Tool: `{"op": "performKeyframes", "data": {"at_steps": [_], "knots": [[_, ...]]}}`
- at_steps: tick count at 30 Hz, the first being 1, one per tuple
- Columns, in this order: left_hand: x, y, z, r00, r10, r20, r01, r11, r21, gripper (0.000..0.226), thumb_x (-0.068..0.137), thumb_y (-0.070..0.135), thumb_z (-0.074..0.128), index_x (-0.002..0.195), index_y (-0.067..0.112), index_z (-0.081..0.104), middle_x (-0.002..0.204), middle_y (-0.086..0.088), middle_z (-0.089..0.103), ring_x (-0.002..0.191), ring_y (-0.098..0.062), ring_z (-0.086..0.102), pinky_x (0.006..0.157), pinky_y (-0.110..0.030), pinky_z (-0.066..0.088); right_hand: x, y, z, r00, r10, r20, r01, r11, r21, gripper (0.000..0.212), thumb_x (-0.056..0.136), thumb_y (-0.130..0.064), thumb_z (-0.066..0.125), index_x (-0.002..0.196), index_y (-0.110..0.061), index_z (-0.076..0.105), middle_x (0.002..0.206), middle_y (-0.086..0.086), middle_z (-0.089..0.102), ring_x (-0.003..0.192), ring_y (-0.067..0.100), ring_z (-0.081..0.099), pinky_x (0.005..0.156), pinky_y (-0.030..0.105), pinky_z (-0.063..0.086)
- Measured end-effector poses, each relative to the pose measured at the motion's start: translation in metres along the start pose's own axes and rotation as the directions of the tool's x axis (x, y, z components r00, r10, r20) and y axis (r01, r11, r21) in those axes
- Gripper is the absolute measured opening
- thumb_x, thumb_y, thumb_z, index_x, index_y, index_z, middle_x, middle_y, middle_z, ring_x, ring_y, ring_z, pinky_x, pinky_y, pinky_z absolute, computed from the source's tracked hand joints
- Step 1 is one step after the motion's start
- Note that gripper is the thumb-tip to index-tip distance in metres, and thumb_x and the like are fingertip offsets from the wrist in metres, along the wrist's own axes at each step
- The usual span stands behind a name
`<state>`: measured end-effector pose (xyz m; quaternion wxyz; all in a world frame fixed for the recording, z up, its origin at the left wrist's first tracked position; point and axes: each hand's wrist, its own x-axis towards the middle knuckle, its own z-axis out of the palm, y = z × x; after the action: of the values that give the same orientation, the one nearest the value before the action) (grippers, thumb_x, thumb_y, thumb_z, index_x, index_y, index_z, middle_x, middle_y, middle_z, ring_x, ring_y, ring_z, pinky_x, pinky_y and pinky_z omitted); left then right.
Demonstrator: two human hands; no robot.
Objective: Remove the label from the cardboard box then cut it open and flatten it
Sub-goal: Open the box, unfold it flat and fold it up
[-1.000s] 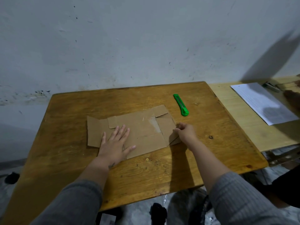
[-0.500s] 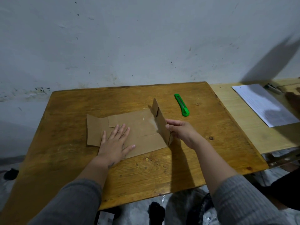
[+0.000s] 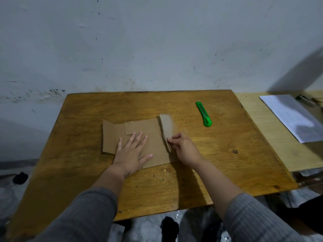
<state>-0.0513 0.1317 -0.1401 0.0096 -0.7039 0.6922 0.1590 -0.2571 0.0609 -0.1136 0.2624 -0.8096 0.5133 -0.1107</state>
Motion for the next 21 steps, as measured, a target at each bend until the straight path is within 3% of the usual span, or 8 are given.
{"op": "performKeyframes", "data": {"at_steps": [3, 7, 14, 21], "knots": [[0.0, -0.001, 0.001, 1.0, 0.005, -0.008, -0.005, 1.0, -0.01, 0.075, 0.087, 0.07, 0.017, 0.149, 0.034, -0.007, 0.157, 0.013, -0.018, 0.143, -0.008, -0.021, 0.113, -0.051, -0.014, 0.002, 0.012, 0.003, 0.995, -0.062, 0.076, 0.075, 0.981, -0.18, 0.04, 0.096, -0.018, 0.044, 0.135, -0.026, 0.049, 0.148, 0.002, 0.034, 0.137, 0.024, 0.025, 0.114, 0.043, 0.025], [0.0, -0.002, 0.003, 1.0, 0.006, -0.022, -0.006, 1.0, -0.002, 0.076, 0.085, 0.07, 0.013, 0.149, 0.035, -0.007, 0.157, 0.014, -0.018, 0.142, -0.008, -0.021, 0.113, -0.05, -0.014, -0.016, 0.017, 0.02, 0.995, -0.075, 0.073, 0.085, 0.984, -0.158, 0.047, 0.101, -0.023, 0.032, 0.146, -0.03, 0.025, 0.159, -0.004, 0.008, 0.147, 0.012, -0.002, 0.118, 0.047, -0.002], [0.001, -0.004, 0.005, 0.999, 0.014, -0.048, -0.014, 1.0, 0.007, 0.076, 0.086, 0.071, 0.013, 0.15, 0.034, -0.005, 0.158, 0.013, -0.014, 0.144, -0.009, -0.018, 0.115, -0.052, -0.011, -0.024, 0.017, 0.03, 0.995, -0.073, 0.07, 0.092, 0.943, -0.321, 0.056, 0.095, -0.044, 0.005, 0.149, -0.028, 0.004, 0.159, -0.005, -0.007, 0.141, 0.007, -0.016, 0.113, 0.043, -0.013], [-0.015, 0.008, 0.013, 0.989, -0.037, -0.143, 0.034, 0.999, -0.027, 0.062, 0.096, 0.057, 0.014, 0.151, 0.03, 0.001, 0.159, 0.009, -0.011, 0.142, -0.008, -0.019, 0.115, -0.053, -0.011, -0.023, 0.01, 0.031, 0.996, -0.006, 0.086, 0.038, 0.923, -0.382, 0.051, 0.1, -0.038, 0.016, 0.149, -0.03, 0.002, 0.159, -0.005, -0.011, 0.144, 0.01, -0.015, 0.116, 0.049, -0.01]]}}
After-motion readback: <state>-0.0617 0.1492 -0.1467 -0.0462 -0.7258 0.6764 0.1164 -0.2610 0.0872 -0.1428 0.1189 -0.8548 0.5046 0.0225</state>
